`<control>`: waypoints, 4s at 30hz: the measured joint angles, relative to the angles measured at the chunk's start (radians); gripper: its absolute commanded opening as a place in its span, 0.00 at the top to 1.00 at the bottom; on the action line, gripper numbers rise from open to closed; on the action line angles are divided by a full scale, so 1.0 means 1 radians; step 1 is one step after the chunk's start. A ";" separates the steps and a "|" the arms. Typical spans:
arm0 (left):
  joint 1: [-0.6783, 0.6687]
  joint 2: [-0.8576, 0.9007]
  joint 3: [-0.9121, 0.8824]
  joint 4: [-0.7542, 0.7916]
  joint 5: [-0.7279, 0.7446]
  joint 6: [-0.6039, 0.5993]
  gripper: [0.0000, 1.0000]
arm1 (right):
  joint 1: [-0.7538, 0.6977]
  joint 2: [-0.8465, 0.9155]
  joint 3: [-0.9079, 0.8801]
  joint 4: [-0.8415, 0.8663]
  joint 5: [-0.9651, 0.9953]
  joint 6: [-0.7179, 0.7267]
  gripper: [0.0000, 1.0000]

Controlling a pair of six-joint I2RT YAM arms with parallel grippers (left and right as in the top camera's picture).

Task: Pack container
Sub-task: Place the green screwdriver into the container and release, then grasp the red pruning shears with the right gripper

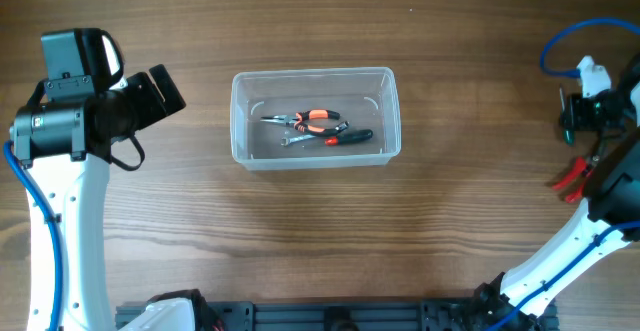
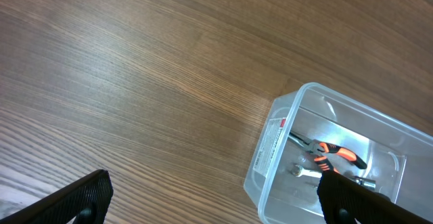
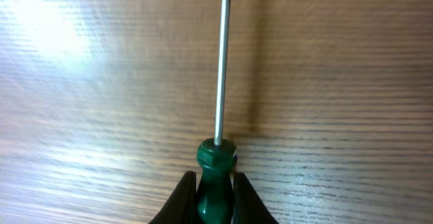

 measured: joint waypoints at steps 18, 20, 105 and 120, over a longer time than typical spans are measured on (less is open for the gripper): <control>0.000 0.000 0.000 -0.001 -0.005 0.000 0.00 | 0.917 -0.290 0.270 -0.189 0.025 -0.132 0.96; 0.000 0.000 0.000 -0.003 -0.005 0.000 0.00 | 1.013 -0.290 0.270 -0.187 0.025 -0.220 0.96; 0.000 0.000 0.000 0.037 -0.012 0.000 0.00 | 0.030 -0.266 -0.386 0.124 0.227 1.099 0.00; 0.000 0.000 0.000 0.037 -0.012 0.000 0.00 | 0.029 -0.245 -0.446 0.193 0.241 1.089 0.41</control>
